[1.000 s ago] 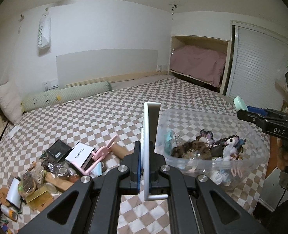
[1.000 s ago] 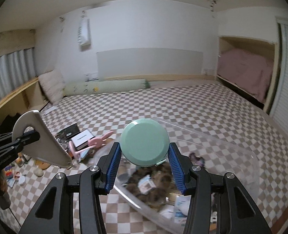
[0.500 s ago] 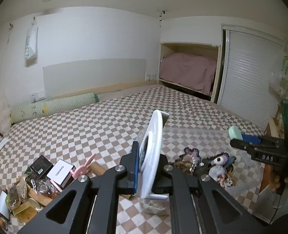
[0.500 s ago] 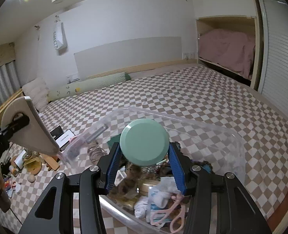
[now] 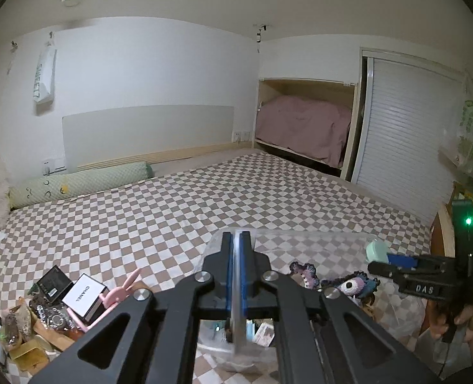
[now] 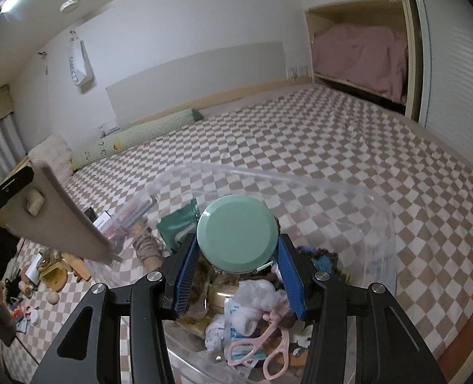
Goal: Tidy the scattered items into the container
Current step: 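Lower the comb into the container while the right tool lowers the compact, then open both tools to release the comb and compact into the container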
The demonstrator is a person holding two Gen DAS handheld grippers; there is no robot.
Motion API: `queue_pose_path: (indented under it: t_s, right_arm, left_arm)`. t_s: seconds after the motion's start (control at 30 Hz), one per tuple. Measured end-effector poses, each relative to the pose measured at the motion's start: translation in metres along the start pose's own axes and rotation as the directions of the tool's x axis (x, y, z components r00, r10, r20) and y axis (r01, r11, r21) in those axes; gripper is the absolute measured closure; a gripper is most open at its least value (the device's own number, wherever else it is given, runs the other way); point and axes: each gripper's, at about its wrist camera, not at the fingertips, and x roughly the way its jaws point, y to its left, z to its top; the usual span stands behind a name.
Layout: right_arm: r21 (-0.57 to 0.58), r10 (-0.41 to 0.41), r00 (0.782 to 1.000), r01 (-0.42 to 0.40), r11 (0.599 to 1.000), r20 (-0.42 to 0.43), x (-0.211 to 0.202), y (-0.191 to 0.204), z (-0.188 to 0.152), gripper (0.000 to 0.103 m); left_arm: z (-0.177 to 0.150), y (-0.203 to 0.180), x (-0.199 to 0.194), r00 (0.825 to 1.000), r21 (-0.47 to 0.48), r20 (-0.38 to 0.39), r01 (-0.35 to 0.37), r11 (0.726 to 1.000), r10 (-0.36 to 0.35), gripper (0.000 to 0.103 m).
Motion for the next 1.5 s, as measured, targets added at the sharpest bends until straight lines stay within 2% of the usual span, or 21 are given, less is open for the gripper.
queue_pose_path:
  t_s: [0.3, 0.77, 0.8, 0.83, 0.87, 0.9, 0.93, 1.03, 1.07, 1.1, 1.13, 1.33, 1.43, 1.5]
  right_arm:
    - [0.019, -0.001, 0.998, 0.002, 1.0, -0.056, 0.014, 0.001, -0.003, 0.053]
    - [-0.015, 0.009, 0.983, -0.012, 1.0, -0.184, 0.047, 0.032, -0.014, 0.053]
    - [-0.024, 0.004, 0.982, -0.009, 1.0, -0.191, 0.049, 0.034, -0.016, 0.053]
    - [-0.032, -0.001, 0.98, -0.006, 0.999, -0.198, 0.05, 0.036, -0.017, 0.053]
    - [-0.04, -0.005, 0.98, -0.003, 0.999, -0.201, 0.051, 0.038, -0.019, 0.053]
    - [-0.049, -0.007, 0.98, -0.002, 0.999, -0.199, 0.052, 0.039, -0.02, 0.053]
    - [-0.058, -0.014, 0.98, 0.002, 0.998, -0.199, 0.052, 0.039, -0.021, 0.053]
    - [-0.064, -0.03, 0.979, 0.017, 0.998, -0.202, 0.052, 0.038, -0.024, 0.052]
    - [-0.06, -0.033, 0.979, 0.021, 0.998, -0.199, 0.052, 0.037, -0.024, 0.041]
    - [-0.058, -0.04, 0.98, 0.029, 0.998, -0.193, 0.051, 0.037, -0.023, 0.024]
    - [-0.058, -0.046, 0.982, 0.036, 0.998, -0.184, 0.05, 0.036, -0.022, 0.021]
    - [-0.056, -0.063, 0.986, 0.055, 0.997, -0.152, 0.039, 0.033, -0.016, 0.02]
    - [-0.055, -0.071, 0.985, 0.063, 0.997, -0.155, 0.04, 0.032, -0.018, 0.02]
    - [-0.055, -0.075, 0.985, 0.067, 0.996, -0.154, 0.04, 0.032, -0.018, 0.02]
  left_arm:
    - [-0.025, -0.003, 0.045, 0.994, 0.004, -0.109, -0.007, 1.0, 0.008, 0.1]
    - [-0.042, -0.011, 0.066, 0.981, 0.001, -0.192, 0.024, 1.0, -0.024, 0.097]
    - [-0.042, -0.011, 0.066, 0.98, 0.001, -0.196, 0.027, 1.0, -0.026, 0.093]
    - [-0.043, -0.012, 0.066, 0.98, -0.001, -0.198, 0.029, 1.0, -0.028, 0.074]
    - [-0.043, -0.011, 0.065, 0.98, -0.009, -0.197, 0.031, 0.999, -0.032, 0.046]
    - [-0.042, -0.011, 0.064, 0.98, -0.014, -0.194, 0.034, 0.999, -0.036, 0.036]
    - [-0.042, -0.011, 0.063, 0.982, -0.017, -0.187, 0.036, 0.999, -0.038, 0.03]
    - [-0.042, -0.009, 0.06, 0.982, -0.023, -0.184, 0.035, 0.999, -0.039, 0.029]
    - [-0.042, -0.008, 0.06, 0.982, -0.025, -0.185, 0.034, 0.999, -0.038, 0.025]
    - [-0.042, -0.008, 0.059, 0.982, -0.027, -0.185, 0.034, 0.999, -0.038, 0.022]
    - [-0.042, -0.007, 0.059, 0.982, -0.029, -0.186, 0.033, 0.999, -0.038, 0.015]
    - [-0.043, -0.006, 0.054, 0.983, -0.019, -0.184, 0.018, 1.0, -0.021, 0.013]
    - [-0.043, -0.004, 0.05, 0.985, -0.023, -0.172, -0.001, 1.0, -0.003, 0.003]
    - [-0.043, -0.001, 0.047, 0.987, -0.038, -0.163, -0.017, 0.999, 0.011, 0.003]
